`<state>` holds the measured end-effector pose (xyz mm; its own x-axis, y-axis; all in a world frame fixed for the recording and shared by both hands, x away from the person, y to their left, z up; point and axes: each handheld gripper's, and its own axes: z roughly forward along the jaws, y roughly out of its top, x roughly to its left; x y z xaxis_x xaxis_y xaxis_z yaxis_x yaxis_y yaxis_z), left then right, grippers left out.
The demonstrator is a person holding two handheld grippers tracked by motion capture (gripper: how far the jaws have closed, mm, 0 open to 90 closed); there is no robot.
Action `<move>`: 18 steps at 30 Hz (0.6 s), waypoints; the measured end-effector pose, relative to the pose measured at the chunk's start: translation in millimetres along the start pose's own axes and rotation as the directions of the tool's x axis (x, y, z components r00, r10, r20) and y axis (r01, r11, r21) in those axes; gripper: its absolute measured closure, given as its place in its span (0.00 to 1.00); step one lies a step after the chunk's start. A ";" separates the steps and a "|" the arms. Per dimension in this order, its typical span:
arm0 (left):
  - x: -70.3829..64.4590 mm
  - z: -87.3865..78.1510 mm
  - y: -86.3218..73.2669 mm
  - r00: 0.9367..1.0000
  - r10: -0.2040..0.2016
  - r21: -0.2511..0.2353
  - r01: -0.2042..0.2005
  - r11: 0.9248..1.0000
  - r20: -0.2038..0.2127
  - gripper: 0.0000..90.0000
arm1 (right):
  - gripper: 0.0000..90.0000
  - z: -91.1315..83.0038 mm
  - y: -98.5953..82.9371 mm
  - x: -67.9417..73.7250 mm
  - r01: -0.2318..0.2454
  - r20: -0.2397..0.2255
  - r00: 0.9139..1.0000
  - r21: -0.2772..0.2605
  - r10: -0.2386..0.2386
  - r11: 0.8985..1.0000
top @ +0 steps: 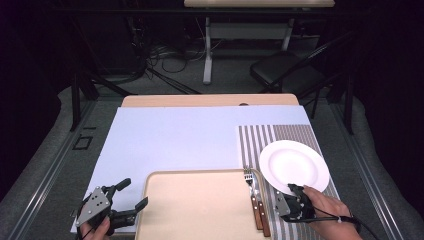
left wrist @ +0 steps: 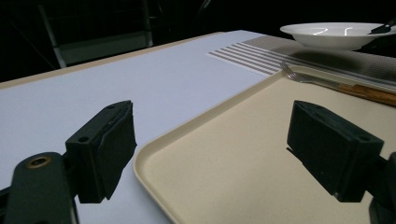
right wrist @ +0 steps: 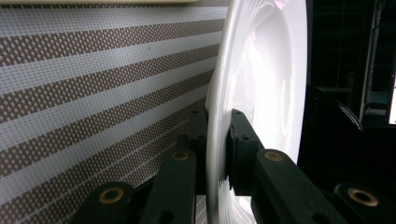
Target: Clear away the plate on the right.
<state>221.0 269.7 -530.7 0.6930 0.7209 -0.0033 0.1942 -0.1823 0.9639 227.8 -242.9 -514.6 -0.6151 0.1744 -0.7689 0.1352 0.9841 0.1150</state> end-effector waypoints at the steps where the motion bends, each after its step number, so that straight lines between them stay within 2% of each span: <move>1: 0.0 0.1 0.0 1.000 0.000 0.000 0.000 1.000 0.001 0.17 | 0.91 -2.4 0.2 -0.1 -0.003 0.004 1.000 -0.002 0.003 1.000; 8: -0.5 0.3 0.0 1.000 -0.002 -0.001 0.002 1.000 -0.001 0.18 | 0.91 -18.4 0.2 -3.0 0.001 0.002 1.000 -0.005 -0.001 1.000; 18: 0.1 0.0 -0.2 1.000 -0.004 -0.002 0.004 1.000 -0.002 0.17 | 0.91 -30.8 -2.1 -5.4 0.007 0.010 1.000 -0.012 -0.007 1.000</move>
<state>221.0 269.8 -530.9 0.6909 0.7229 -0.0067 0.1957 -0.1781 0.9644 206.9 -245.0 -491.3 -0.6079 0.1671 -0.7762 0.1218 0.9857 0.1169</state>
